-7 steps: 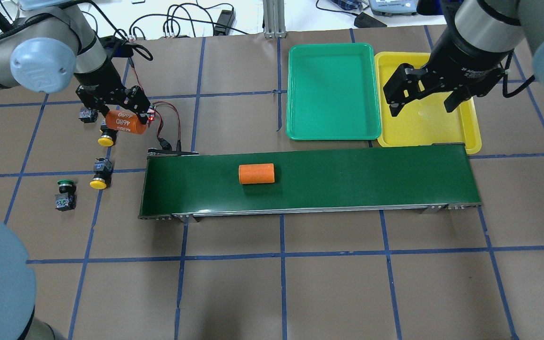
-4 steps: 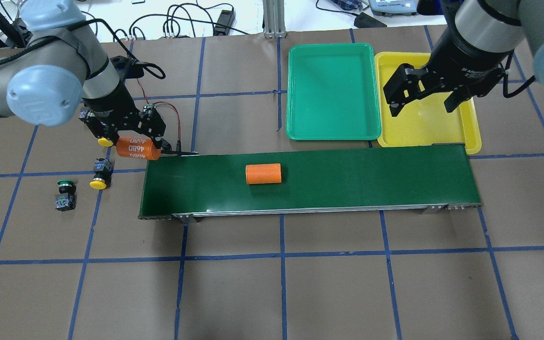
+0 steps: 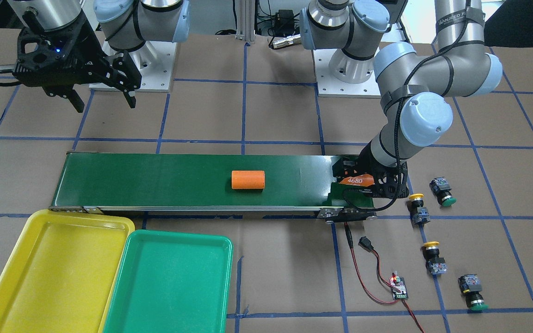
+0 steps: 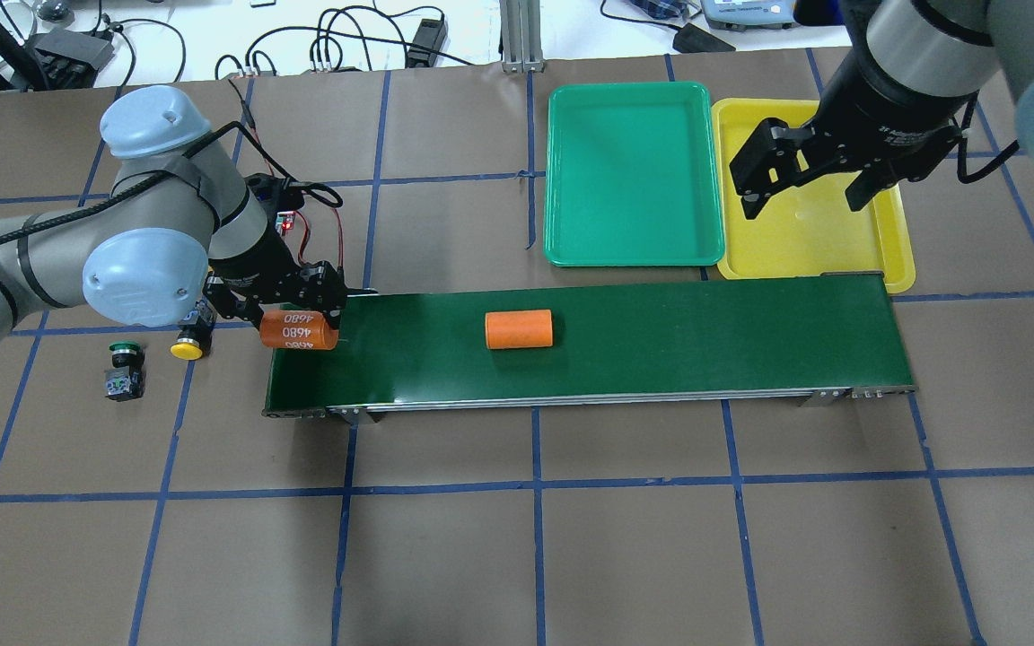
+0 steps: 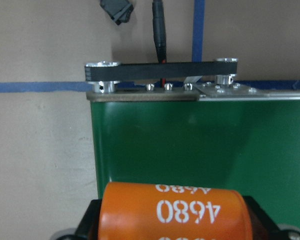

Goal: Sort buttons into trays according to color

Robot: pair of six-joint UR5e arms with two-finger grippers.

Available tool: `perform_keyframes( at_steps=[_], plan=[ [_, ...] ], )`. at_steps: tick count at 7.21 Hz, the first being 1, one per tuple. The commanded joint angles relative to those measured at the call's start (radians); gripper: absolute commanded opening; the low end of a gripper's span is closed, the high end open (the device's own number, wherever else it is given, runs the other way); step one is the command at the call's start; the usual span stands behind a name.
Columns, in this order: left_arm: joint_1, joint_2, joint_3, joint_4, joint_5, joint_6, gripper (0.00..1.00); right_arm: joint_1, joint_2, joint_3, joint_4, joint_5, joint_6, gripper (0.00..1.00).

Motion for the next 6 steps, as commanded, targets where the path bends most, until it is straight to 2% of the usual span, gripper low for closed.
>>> perform_keyframes(
  at_steps=[1, 3, 5, 6],
  plan=[
    [-0.001, -0.001, -0.012, 0.010, -0.004, -0.003, 0.32, 0.000, -0.001, -0.011, -0.001, -0.007, 0.008, 1.00],
    [-0.003, 0.005, -0.025, 0.004, -0.004, -0.004, 1.00, 0.003, -0.010, -0.017, 0.001, -0.019, 0.016, 1.00],
    [-0.007, 0.029, -0.020, 0.000, -0.006, -0.004, 1.00, 0.012, -0.002, -0.023, -0.001, -0.040, 0.127, 1.00],
    [-0.009, 0.051, -0.011, 0.001, -0.069, -0.023, 1.00, 0.014, -0.002, -0.014, 0.007, -0.070, 0.186, 1.00]
  ],
)
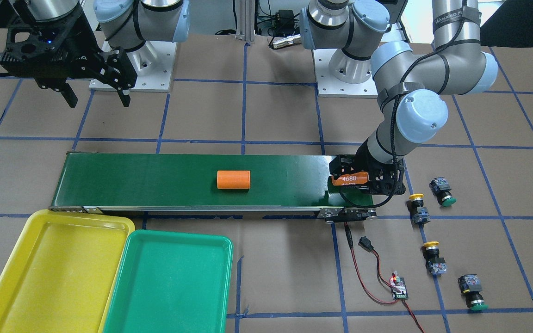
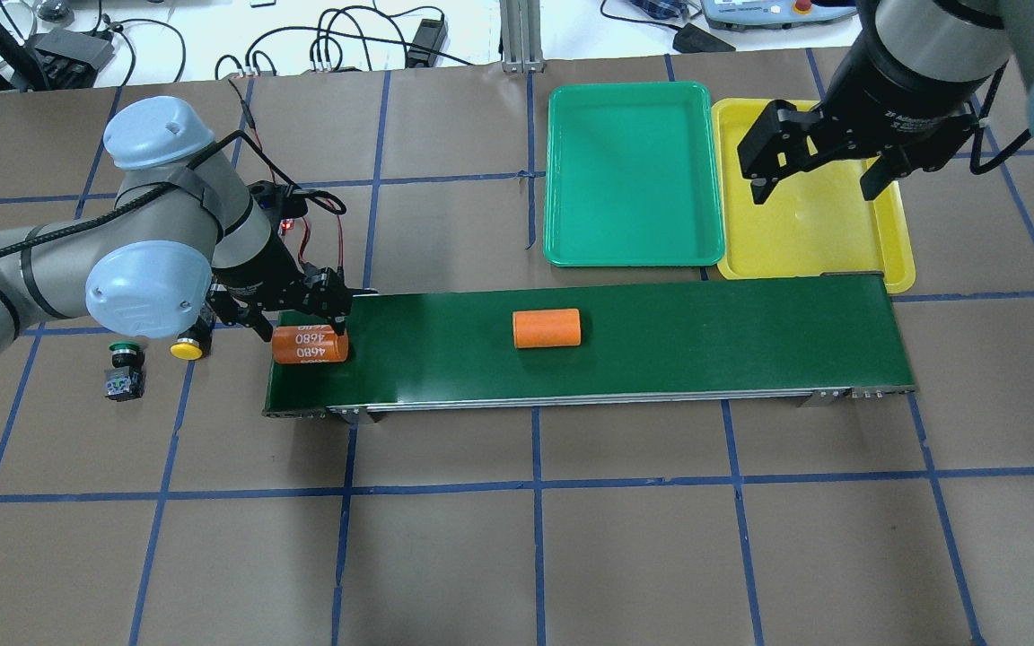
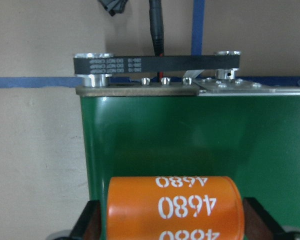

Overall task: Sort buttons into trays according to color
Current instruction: 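Open the left gripper to release the cell and lift away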

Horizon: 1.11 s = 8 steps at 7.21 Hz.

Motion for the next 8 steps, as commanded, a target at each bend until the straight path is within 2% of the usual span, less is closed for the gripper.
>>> perform_keyframes(
  at_steps=[1, 2, 3, 5, 8],
  plan=[
    [-0.004, 0.066, 0.040, -0.009, -0.057, -0.019, 1.00, 0.003, 0.002, 0.006, -0.009, -0.091, 0.088, 1.00],
    [-0.004, 0.122, 0.086, -0.088, -0.042, -0.017, 1.00, 0.004, 0.001, -0.009, -0.003, -0.084, 0.231, 1.00],
    [0.001, 0.170, 0.156, -0.233, -0.040, -0.015, 1.00, 0.004, 0.000, -0.002, -0.005, -0.090, 0.413, 1.00],
    [-0.001, 0.219, 0.329, -0.513, 0.059, -0.017, 1.00, 0.007, 0.028, 0.005, -0.004, -0.085, 0.415, 1.00],
    [0.013, 0.207, 0.323, -0.516, 0.147, -0.002, 1.00, 0.085, 0.077, -0.006, -0.011, -0.091, 0.414, 1.00]
  ],
)
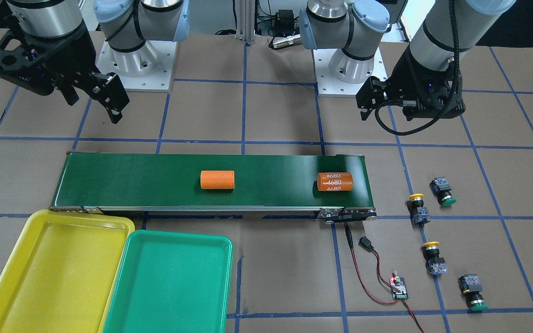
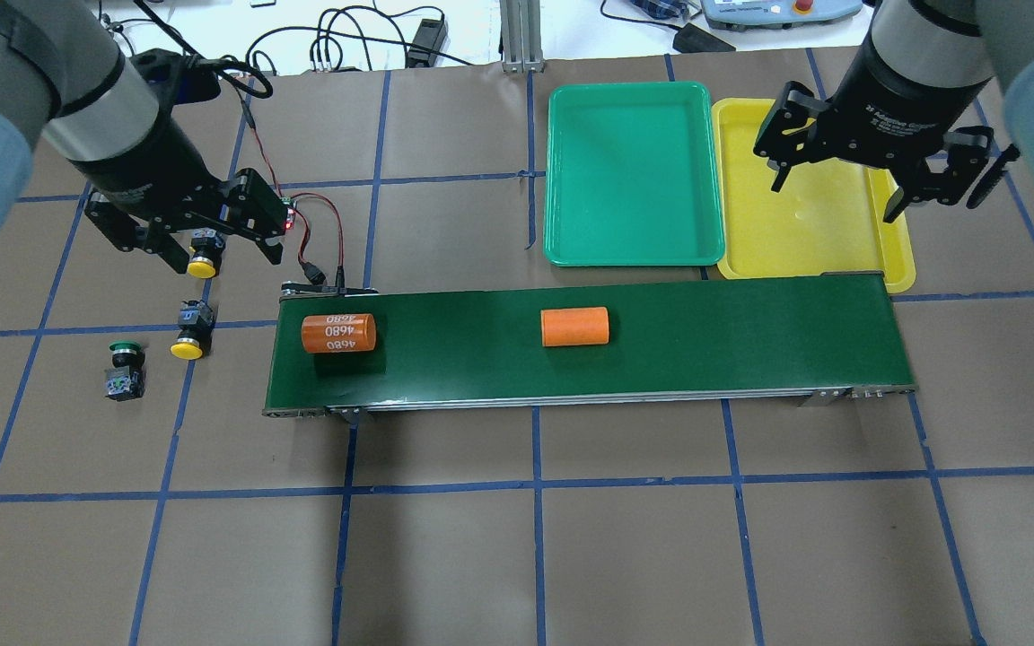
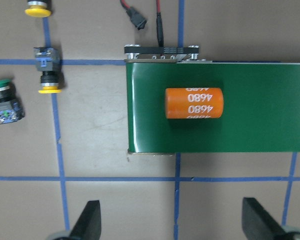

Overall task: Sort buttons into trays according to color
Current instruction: 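Move the left gripper to a yellow-capped push button and grasp it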

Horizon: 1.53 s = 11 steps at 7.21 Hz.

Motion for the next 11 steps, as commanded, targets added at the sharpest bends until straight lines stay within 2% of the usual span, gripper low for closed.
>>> perform_keyframes(
  at_steps=[1, 3, 4, 5, 7, 10, 11],
  plan=[
    [0.052, -0.020, 0.000, -0.003, 0.063, 0.079, 1.00, 0.034, 0.022, -0.009, -0.002, -0.002, -0.001, 1.00],
    [0.229, -0.072, -0.007, 0.136, 0.063, 0.215, 1.00, 0.044, 0.030, 0.005, -0.001, 0.000, -0.165, 1.00],
    [0.260, -0.118, -0.030, 0.192, 0.066, 0.246, 1.00, 0.044, 0.036, 0.005, -0.001, 0.001, -0.176, 1.00],
    [0.282, -0.157, -0.080, 0.259, 0.063, 0.241, 1.00, 0.026, 0.041, 0.013, 0.030, -0.008, -0.172, 1.00],
    [0.288, -0.264, -0.191, 0.492, 0.059, 0.229, 1.00, 0.021, 0.033, 0.017, 0.036, -0.002, -0.172, 1.00],
    [0.290, -0.384, -0.208, 0.630, 0.048, 0.188, 1.00, 0.009, 0.029, 0.006, 0.038, 0.003, -0.187, 1.00],
    [0.290, -0.410, -0.208, 0.642, 0.046, 0.183, 1.00, 0.012, 0.027, 0.011, 0.038, 0.014, -0.187, 1.00]
  ],
)
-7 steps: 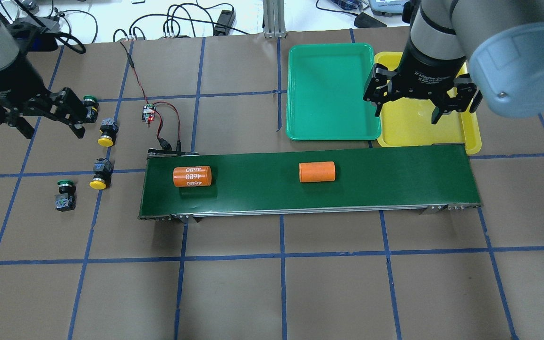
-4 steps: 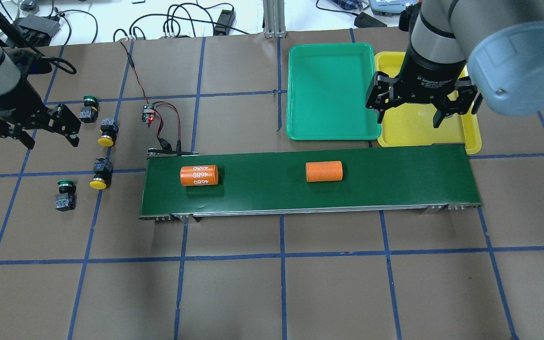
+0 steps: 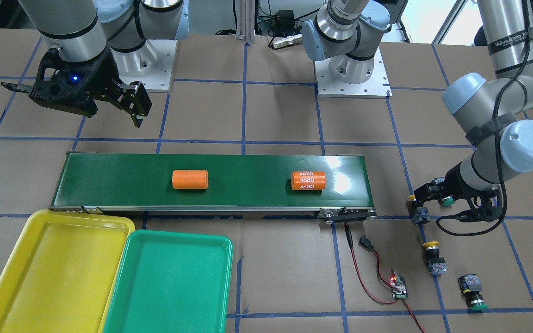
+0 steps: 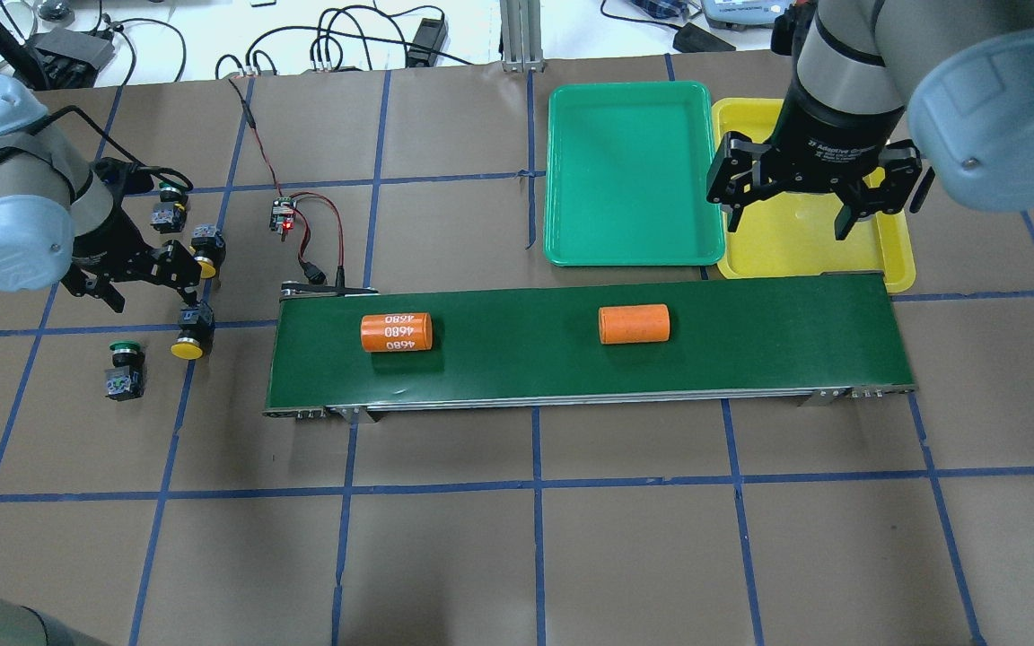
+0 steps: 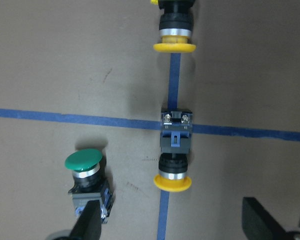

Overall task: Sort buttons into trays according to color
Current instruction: 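Move the left gripper to a yellow-capped push button and grasp it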

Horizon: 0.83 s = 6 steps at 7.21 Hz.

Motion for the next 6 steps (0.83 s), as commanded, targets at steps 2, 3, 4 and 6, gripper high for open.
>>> perform_keyframes(
  at_steps=[2, 3, 4, 6],
  plan=[
    [-0.005, -0.073, -0.001, 0.041, -0.001, -0.016, 0.99, -0.003, -0.003, 0.003, 0.005, 0.008, -0.007, 1.00],
    [-0.004, -0.087, 0.001, 0.041, -0.001, -0.015, 0.89, -0.003, -0.005, 0.000, 0.031, 0.008, -0.007, 1.00],
    [-0.004, -0.098, 0.001, 0.041, -0.001, -0.002, 0.66, -0.002, -0.012, 0.002, 0.039, 0.008, -0.007, 1.00],
    [0.001, -0.102, 0.002, 0.038, -0.050, -0.004, 0.00, -0.002, -0.014, 0.003, 0.040, 0.008, -0.007, 1.00]
  ],
)
